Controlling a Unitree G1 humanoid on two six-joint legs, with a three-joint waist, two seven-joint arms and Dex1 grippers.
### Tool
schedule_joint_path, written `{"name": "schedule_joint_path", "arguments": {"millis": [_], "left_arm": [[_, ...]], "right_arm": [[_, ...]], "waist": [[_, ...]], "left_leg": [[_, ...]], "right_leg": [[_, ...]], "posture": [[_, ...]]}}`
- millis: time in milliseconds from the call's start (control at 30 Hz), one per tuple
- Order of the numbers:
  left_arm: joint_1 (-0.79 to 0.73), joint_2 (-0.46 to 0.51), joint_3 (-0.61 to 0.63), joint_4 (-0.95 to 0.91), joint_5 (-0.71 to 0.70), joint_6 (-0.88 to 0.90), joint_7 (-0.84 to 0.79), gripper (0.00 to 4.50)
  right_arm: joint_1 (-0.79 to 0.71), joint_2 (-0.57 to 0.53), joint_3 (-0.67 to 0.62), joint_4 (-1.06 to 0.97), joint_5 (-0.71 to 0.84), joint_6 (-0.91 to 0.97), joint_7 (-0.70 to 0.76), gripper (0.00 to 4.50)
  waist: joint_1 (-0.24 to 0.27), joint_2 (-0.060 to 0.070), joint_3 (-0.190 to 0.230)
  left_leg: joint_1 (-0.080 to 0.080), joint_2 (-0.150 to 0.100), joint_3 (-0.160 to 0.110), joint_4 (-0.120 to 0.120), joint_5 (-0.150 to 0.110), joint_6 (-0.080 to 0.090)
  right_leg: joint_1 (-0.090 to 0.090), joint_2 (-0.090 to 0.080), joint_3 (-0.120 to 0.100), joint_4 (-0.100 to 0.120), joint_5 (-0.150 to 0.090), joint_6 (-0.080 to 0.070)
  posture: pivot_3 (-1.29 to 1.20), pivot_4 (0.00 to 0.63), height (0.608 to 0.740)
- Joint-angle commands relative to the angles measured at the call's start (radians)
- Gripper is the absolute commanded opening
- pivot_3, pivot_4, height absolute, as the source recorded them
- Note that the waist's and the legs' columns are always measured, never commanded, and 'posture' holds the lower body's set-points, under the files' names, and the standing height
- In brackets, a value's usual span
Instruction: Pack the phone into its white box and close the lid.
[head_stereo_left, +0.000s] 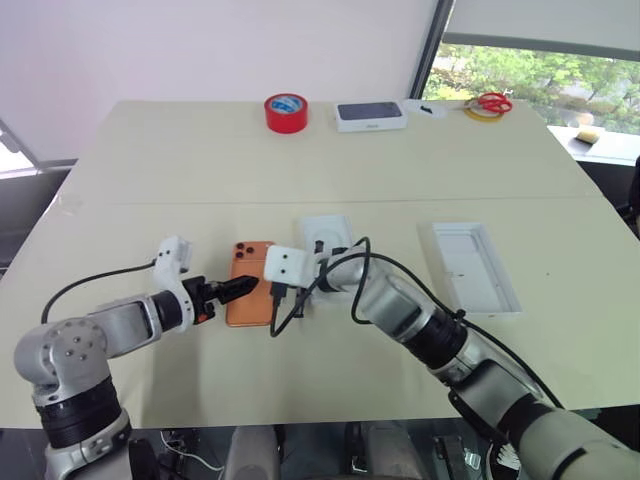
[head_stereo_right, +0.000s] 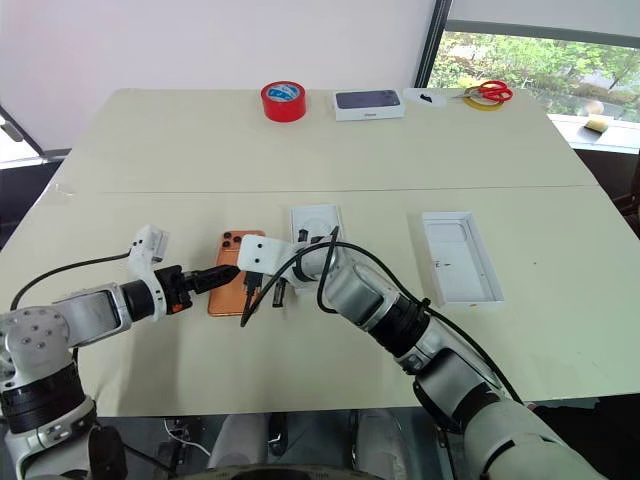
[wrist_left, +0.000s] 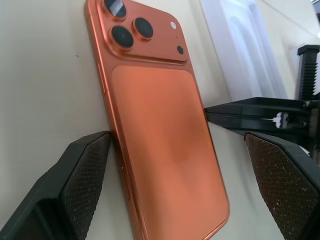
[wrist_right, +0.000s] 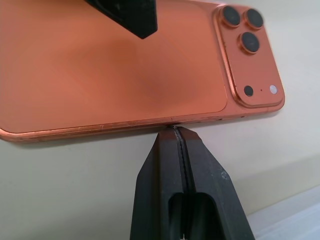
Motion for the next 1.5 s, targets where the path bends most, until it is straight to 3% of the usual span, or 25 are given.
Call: {"name": "schedule_joint_path", "arguments": {"millis": [33, 233, 467, 567, 667, 967, 1133, 1267, 1400, 1500], "left_arm": [[0.003, -0.043, -0.038, 0.022, -0.079, 0.050, 0.007, 4.47], [-0.021, -0.049, -0.021, 0.043, -0.094, 0.050, 0.050, 4.47], [-0.066, -0.034, 0.087, 0.130, -0.071, 0.050, 0.078, 4.47], [-0.072, -0.041, 0.110, 0.151, -0.098, 0.050, 0.090, 3.63], [-0.056, -0.035, 0.093, 0.149, -0.112, 0.050, 0.103, 2.18], [-0.033, -0.030, 0.141, 0.197, -0.190, 0.050, 0.150, 2.18], [-0.040, -0.025, 0.168, 0.218, -0.231, 0.050, 0.178, 0.02], [-0.066, -0.049, 0.221, 0.249, -0.278, 0.048, 0.228, 0.02], [-0.124, -0.109, 0.286, 0.292, -0.418, -0.029, 0.343, 0.02], [-0.168, -0.165, 0.255, 0.293, -0.520, -0.096, 0.454, 0.02]], "right_arm": [[0.004, 0.016, 0.007, -0.029, -0.007, -0.022, 0.005, 0.00], [0.008, 0.022, 0.002, -0.025, -0.014, -0.026, 0.003, 0.00], [0.019, 0.020, 0.001, -0.030, -0.021, -0.028, 0.003, 0.00], [0.020, 0.021, -0.002, -0.027, -0.023, -0.029, 0.002, 0.00], [0.020, 0.021, -0.006, -0.025, -0.025, -0.031, 0.001, 0.00], [0.028, 0.011, -0.014, -0.058, -0.027, -0.021, 0.006, 0.00], [0.024, -0.007, -0.071, -0.124, 0.000, -0.020, 0.010, 0.00], [0.050, -0.037, -0.153, -0.219, 0.039, -0.059, 0.004, 0.00], [0.116, -0.108, -0.279, -0.351, 0.114, -0.070, 0.031, 0.00], [0.188, -0.193, -0.390, -0.454, 0.199, -0.060, 0.083, 0.00]], "waist": [[-0.001, 0.000, 0.000], [-0.005, 0.000, 0.000], [-0.008, 0.000, 0.000], [-0.009, 0.000, 0.000], [-0.009, -0.001, 0.000], [-0.009, -0.001, 0.000], [-0.009, -0.001, 0.000], [-0.008, -0.001, 0.000], [-0.003, -0.002, 0.001], [0.010, -0.004, 0.002]], "left_leg": [[0.000, 0.000, 0.000, 0.000, 0.000, 0.000], [0.000, 0.000, 0.000, 0.000, 0.000, 0.000], [0.000, 0.000, 0.000, -0.001, 0.000, 0.000], [0.000, 0.000, 0.000, -0.001, 0.000, 0.000], [0.000, 0.000, 0.000, -0.001, 0.000, 0.000], [0.000, 0.001, 0.000, -0.001, 0.000, 0.000], [0.000, 0.001, 0.000, -0.001, 0.000, 0.000], [0.000, 0.001, 0.000, -0.002, 0.000, 0.000], [0.000, 0.001, 0.000, -0.001, 0.000, 0.000], [-0.001, 0.000, -0.001, -0.001, 0.000, 0.000]], "right_leg": [[0.000, 0.000, 0.000, 0.000, 0.000, 0.000], [0.000, 0.000, 0.000, 0.000, 0.000, 0.000], [-0.001, 0.001, 0.000, 0.000, 0.000, 0.000], [-0.001, 0.001, 0.000, 0.000, 0.000, 0.000], [-0.001, 0.001, 0.000, 0.000, 0.000, 0.000], [-0.001, 0.001, 0.000, 0.000, 0.000, 0.000], [-0.001, 0.001, 0.000, 0.000, 0.000, 0.000], [-0.001, 0.001, 0.000, 0.000, 0.000, 0.000], [-0.001, 0.001, 0.000, -0.001, 0.000, 0.000], [-0.001, 0.000, -0.001, -0.001, 0.000, 0.000]], "posture": [[0.00, 0.150, 0.730], [0.00, 0.150, 0.730], [0.00, 0.150, 0.730], [0.00, 0.150, 0.730], [0.00, 0.150, 0.730], [0.00, 0.150, 0.730], [0.00, 0.150, 0.730], [0.00, 0.150, 0.730], [0.00, 0.150, 0.730], [0.00, 0.150, 0.730]]}}
